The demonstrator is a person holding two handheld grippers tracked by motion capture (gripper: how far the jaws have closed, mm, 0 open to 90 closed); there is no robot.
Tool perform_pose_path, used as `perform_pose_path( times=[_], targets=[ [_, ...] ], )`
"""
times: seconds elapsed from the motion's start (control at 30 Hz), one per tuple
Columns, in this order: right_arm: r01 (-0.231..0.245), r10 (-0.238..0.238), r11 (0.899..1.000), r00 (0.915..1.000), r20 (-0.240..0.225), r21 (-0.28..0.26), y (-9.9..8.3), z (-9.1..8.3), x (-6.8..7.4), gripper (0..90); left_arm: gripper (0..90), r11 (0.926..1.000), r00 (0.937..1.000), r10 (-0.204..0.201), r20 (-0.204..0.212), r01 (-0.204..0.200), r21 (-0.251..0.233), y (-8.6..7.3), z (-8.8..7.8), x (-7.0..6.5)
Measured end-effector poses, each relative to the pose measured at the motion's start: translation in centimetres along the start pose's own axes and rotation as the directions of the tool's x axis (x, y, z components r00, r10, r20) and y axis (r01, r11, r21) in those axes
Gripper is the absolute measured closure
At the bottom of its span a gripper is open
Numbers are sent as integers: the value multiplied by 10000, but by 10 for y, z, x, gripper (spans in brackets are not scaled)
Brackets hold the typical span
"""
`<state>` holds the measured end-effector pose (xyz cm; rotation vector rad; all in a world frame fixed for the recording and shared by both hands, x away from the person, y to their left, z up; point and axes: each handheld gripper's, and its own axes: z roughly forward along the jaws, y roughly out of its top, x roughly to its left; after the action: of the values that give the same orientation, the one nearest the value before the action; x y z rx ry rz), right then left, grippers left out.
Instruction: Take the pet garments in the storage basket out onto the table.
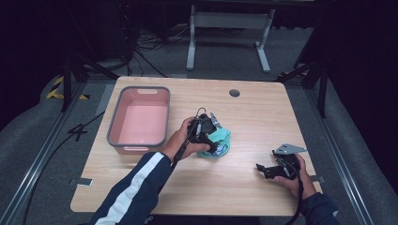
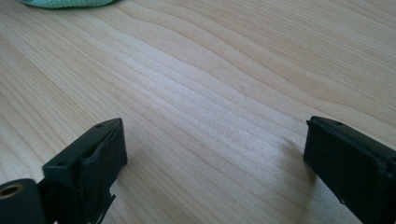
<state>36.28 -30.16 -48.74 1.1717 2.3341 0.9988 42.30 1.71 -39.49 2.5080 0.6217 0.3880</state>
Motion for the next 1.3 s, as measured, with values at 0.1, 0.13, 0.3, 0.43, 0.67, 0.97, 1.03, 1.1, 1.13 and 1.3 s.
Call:
perform_pose_path(
  times=[0.1,0.13,0.3,0.43,0.67,0.97,1.03,1.1,1.13,1.3],
  targets=[
    [-3,3,10000,10000,3,0,0,0,0,63,220,9999,9999,139,-49,-139,-28,-5,-7,-2],
    [-2,2,10000,10000,6,1,0,0,0,63,221,9998,9998,186,-19,-186,-106,-7,-10,-3],
    [-2,2,10000,10000,8,0,0,0,0,63,216,9980,9982,589,-96,-591,-204,-17,-25,-10],
    [0,0,10000,10000,8,-1,0,0,0,63,219,9954,9956,917,-173,-922,-271,-27,-35,-15],
    [-9,9,10000,10000,12,-1,0,0,0,63,224,9924,9926,1185,-282,-1193,-288,-48,-47,-18],
    [-15,15,10000,10000,18,2,0,0,0,62,237,9878,9882,1526,-91,-1528,-311,-74,-64,-22],
    [-18,18,10000,10000,18,1,0,0,0,62,237,9880,9886,1499,-127,-1502,-365,-81,-68,-23],
    [-23,23,10000,10000,20,1,0,0,0,62,236,9885,9892,1461,-82,-1463,-371,-88,-71,-24],
    [-21,21,10000,10000,20,0,0,0,0,63,235,9892,9899,1420,-65,-1421,-349,-92,-73,-25],
    [-28,28,10000,10000,28,-1,0,0,0,62,231,9892,9898,1420,108,-1414,-381,-112,-80,-23]
  ],
)
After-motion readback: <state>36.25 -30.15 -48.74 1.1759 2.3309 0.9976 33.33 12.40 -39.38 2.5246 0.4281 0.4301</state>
